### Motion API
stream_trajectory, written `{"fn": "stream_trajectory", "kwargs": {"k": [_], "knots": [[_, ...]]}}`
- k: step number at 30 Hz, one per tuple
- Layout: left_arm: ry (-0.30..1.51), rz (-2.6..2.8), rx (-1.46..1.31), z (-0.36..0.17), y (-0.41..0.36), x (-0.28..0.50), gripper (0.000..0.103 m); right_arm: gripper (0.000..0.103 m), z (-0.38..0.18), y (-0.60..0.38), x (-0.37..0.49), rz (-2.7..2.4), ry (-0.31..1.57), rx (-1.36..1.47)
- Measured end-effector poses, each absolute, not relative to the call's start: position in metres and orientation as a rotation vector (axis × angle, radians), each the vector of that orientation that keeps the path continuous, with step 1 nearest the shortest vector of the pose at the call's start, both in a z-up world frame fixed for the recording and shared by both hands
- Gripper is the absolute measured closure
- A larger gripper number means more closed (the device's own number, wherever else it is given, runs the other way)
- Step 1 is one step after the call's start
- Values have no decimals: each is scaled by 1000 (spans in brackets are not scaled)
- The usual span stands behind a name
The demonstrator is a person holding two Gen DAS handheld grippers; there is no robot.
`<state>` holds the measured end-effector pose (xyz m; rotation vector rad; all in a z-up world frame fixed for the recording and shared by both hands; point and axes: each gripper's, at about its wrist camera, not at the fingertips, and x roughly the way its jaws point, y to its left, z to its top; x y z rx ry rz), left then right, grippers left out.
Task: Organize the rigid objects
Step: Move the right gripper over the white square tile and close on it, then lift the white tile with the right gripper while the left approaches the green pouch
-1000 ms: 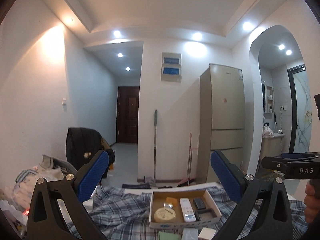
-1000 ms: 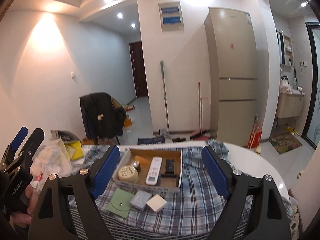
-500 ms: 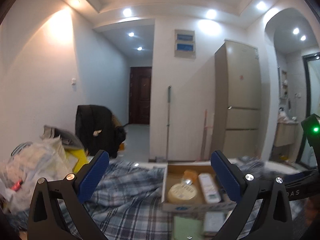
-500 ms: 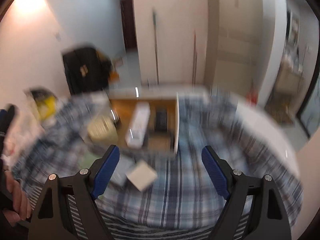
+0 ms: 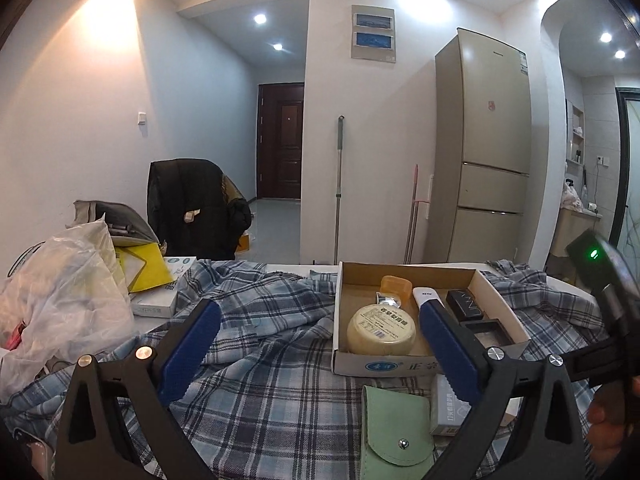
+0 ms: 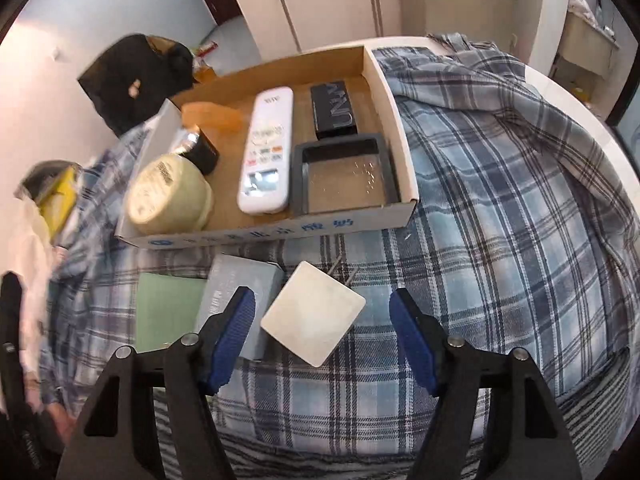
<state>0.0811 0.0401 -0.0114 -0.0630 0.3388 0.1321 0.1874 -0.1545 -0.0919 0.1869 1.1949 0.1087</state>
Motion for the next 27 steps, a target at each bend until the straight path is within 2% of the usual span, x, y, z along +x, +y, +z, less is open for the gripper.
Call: {"fn": "stream_trajectory", "kwargs": {"k": [2,11,14,15,23,24,25,27], "knots": [[341,136,-69,-11,42,81,2,42,-95,-154,191,79,1206,190],[371,141,-116,-13,50,85,2,45,-100,-141,195,61,1215,174],[363,116,-131,-12,51,82,2,56,-98,-137,191,104,1188,141],[352,105,-140,-10,51,80,2,56,-98,-136,190,120,1186,129],[344,110,-138,-8,50,79,2,58,-94,-152,173,192,1205,77],[342,110,-141,-8,51,79,2,56,-93,-153,173,190,1217,59],[342,109,-142,-8,51,79,2,48,-93,-153,173,186,1229,46],[343,111,-137,-8,51,78,2,47,-88,-154,169,190,1201,63]]}}
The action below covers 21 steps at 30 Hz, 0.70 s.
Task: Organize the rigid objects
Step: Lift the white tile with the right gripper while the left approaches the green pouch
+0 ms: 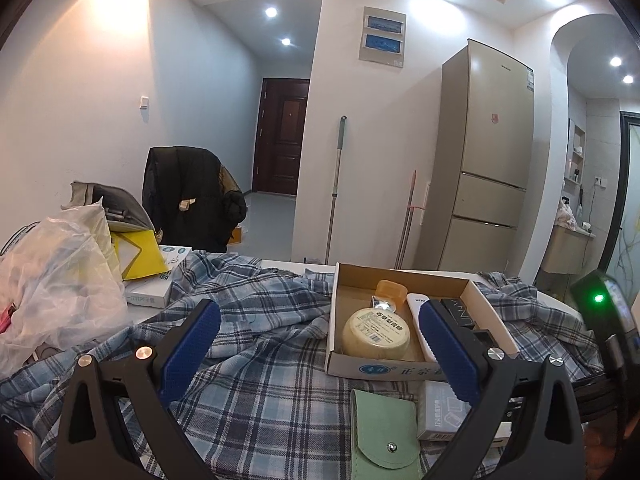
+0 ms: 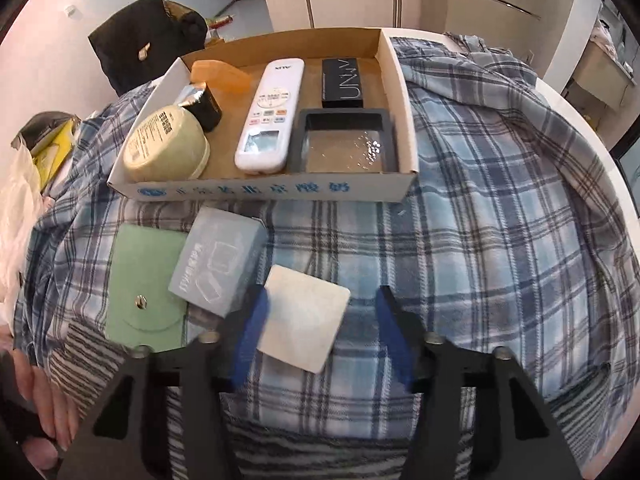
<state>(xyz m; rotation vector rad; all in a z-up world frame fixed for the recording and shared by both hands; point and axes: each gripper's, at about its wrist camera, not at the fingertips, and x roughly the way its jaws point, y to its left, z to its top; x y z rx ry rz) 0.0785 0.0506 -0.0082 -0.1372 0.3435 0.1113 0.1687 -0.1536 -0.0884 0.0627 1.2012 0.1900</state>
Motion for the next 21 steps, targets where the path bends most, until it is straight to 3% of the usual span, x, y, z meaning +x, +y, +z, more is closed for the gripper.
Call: {"fn": "stream_trajectory", "kwargs": {"k": [7,11,21], "knots": [[344,110,-129,-7,50,78,2,45,-104,-134,170,183,1245,48],[351,114,-129,-10,52,80,2,55,-106,-136,164,186,1237,27],[438,103,-204,-19,69,92,2,59,-106,-143,167,154,1184,-36]]}}
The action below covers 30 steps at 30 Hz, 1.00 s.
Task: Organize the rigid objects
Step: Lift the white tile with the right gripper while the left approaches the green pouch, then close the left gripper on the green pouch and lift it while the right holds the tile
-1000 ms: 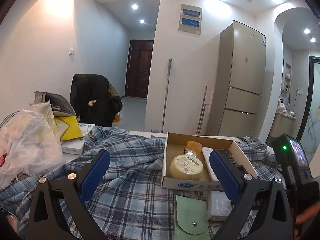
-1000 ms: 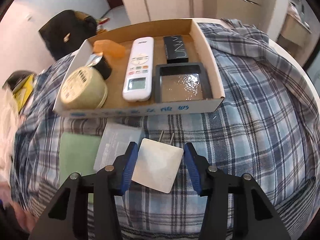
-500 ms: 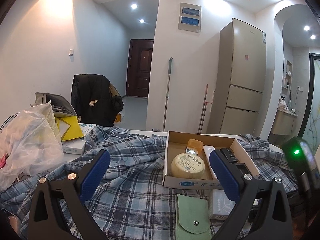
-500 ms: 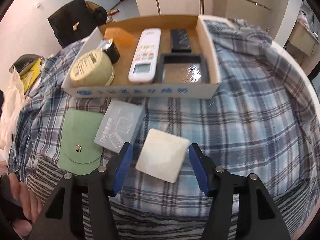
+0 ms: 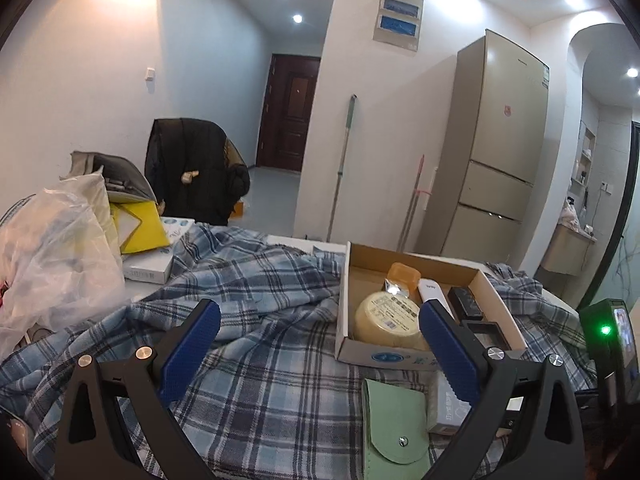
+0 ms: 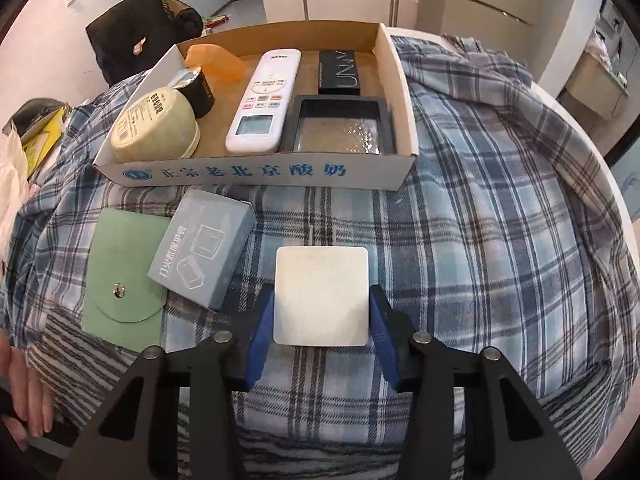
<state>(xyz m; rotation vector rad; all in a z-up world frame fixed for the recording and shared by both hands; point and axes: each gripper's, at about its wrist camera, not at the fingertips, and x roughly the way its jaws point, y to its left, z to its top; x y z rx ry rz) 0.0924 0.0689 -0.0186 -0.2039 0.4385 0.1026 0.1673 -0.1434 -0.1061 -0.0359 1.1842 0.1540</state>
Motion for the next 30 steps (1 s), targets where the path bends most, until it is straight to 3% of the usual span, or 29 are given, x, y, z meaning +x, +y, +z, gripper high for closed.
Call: {"fn": "stream_trajectory", "kwargs": {"k": [7,13,15,17,19,23,27,30], "knots": [[465,98,-156,-18,59,94,2,60,-91,-162,153,162,1070,-9],[657,139,-54,-23,49,106,4,59,-69,-202,145,121,948,55],[733,117,-44,-28,47,106,16,59,-72,-208,144,101,938,46],[773,84,-40,-32,45,101,18,59,-80,-209,146,89,955,37],[794,63,-38,-32,42,93,31,59,-92,-215,150,113,1002,64],[842,-27,-60,-29,28,85,44,59,-100,-217,153,163,1044,102],[906,-79,-13,-38,4,93,65,59,-100,-219,150,172,1041,108],[937,-111,-40,-45,-3,101,68,59,-103,-224,148,167,1054,122]]}}
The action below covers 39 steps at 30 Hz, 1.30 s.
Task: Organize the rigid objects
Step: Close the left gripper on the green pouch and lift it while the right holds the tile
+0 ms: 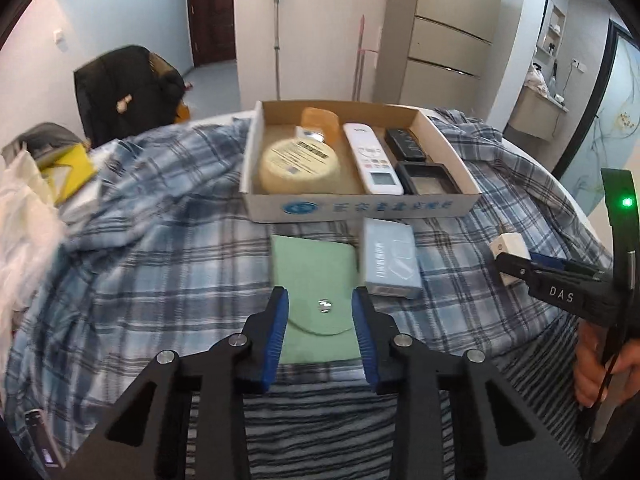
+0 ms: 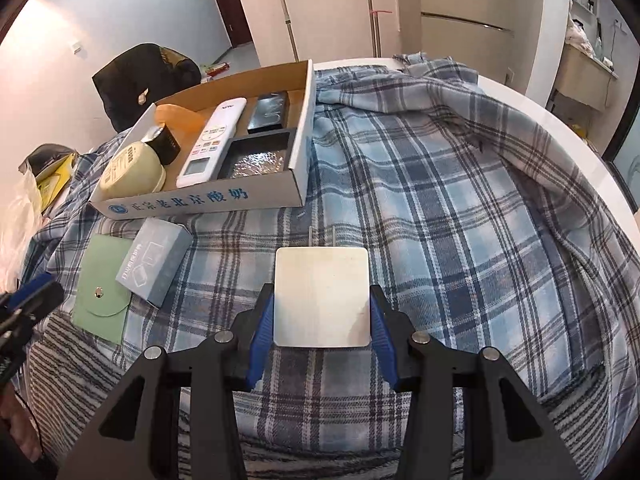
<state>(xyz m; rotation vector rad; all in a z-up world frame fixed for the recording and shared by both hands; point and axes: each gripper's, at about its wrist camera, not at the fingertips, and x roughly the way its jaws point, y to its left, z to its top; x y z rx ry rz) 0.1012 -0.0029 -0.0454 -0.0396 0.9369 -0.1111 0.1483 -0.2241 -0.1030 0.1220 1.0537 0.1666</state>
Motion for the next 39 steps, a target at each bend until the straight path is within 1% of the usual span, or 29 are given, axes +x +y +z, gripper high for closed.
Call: {"fn": "stream_trajectory", "kwargs": {"k": [8,14,18,19,20,21,22,24,30,36,39], "knots": [[1040,-71,-80,-80,6,126,68,59,-107,-227,149,157,1073,128],[1034,-79,-117,-80,14,125,68,59,-108,-227,150,159,1078,124],[1001,-93,-80,-73,8,119,68,59,-108,-224,148,159,1078,106],[988,-86,-61,-70,5,118,63,59,-108,-224,148,159,1078,107],[976,-82,-41,-67,2,117,55,59,-108,-224,148,160,1078,109],[962,-82,-30,-64,0,117,33,59,-108,-225,148,161,1078,111],[938,-85,-23,-60,-3,116,26,59,-108,-225,148,161,1078,112],[915,-93,6,-56,-8,114,26,59,-108,-225,148,162,1079,112],[966,-96,127,-68,-26,120,26,59,-108,-225,148,166,1081,115],[1013,-72,101,-87,-20,135,26,59,-108,-225,147,168,1082,120],[1033,-87,42,-92,-12,138,26,59,-108,-224,147,168,1082,118]]}}
